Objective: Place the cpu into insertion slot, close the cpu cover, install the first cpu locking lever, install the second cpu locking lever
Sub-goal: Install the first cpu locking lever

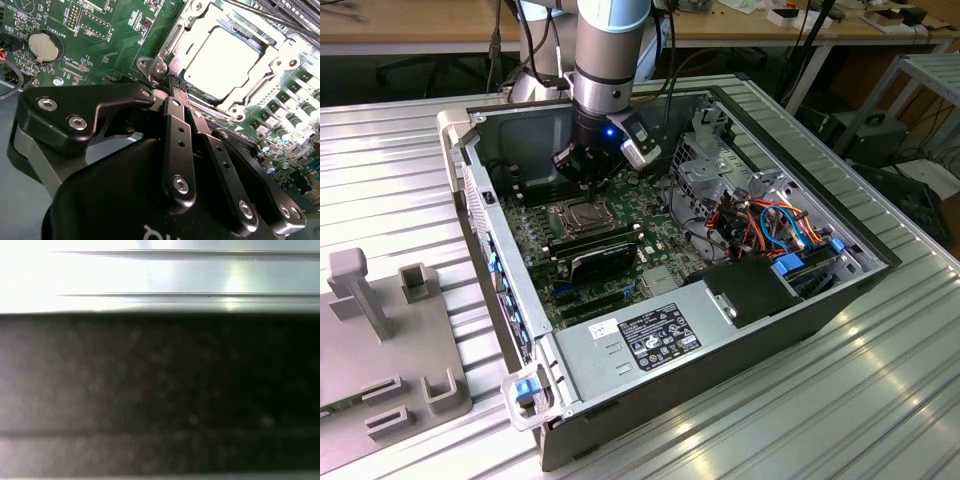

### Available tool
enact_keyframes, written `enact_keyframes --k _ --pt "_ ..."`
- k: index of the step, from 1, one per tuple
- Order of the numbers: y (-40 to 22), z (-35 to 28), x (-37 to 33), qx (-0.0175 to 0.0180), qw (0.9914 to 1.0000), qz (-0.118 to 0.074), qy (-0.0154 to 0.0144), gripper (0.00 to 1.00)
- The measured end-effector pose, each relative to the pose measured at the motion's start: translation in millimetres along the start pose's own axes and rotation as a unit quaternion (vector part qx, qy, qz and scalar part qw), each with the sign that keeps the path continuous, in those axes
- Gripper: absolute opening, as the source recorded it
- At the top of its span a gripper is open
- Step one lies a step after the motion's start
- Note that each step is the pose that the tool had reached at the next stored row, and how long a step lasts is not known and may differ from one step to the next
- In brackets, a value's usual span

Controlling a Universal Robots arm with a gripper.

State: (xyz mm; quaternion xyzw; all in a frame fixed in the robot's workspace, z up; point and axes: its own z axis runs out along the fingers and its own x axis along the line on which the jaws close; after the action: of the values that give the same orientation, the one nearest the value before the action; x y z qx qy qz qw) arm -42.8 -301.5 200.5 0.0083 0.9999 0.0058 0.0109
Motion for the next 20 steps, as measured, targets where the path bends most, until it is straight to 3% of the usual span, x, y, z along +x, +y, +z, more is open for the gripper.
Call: enact_keyframes --k 4,16,20 --pt "2.7 -1.2 0.8 0.0011 1.00000 0.000 0.0009 0.11" --pt "4.4 -0.1 0.0 -0.0006 1.00000 0.000 -0.0002 0.11" --pt "4.5 -4.9 -0.2 -0.0008 1.00000 0.000 -0.0004 0.11"
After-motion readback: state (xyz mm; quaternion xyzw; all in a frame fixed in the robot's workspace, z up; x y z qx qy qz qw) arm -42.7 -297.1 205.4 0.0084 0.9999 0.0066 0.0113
